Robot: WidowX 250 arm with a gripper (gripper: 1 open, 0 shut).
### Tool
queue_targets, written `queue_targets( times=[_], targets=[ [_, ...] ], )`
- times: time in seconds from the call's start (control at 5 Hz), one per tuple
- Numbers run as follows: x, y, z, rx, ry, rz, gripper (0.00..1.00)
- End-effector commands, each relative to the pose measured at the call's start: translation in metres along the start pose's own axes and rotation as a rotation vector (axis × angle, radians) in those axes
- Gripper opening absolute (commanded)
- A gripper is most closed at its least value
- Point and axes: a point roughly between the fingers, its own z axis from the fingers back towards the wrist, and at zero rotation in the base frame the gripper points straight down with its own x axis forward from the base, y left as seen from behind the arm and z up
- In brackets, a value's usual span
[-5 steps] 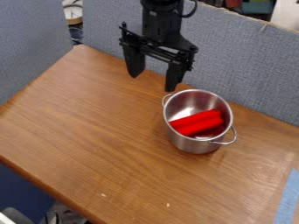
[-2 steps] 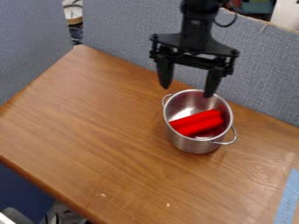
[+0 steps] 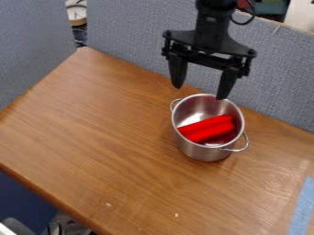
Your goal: Put the red object in the metal pot
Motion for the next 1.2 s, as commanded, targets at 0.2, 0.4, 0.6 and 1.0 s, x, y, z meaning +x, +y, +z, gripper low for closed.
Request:
queue_targets(
  times=[0.2, 0.4, 0.6, 1.0],
  targets=[
    [0.012, 0.029, -0.011, -0.007, -0.033, -0.078, 1.0],
    [0.025, 0.042, -0.032, -0.018, -0.034, 0.009, 1.0],
    [0.007, 0.041, -0.024, -0.006, -0.027, 0.054, 1.0],
    [-0.028, 0.035, 0.003, -0.029, -0.067, 0.113, 1.0]
  ],
)
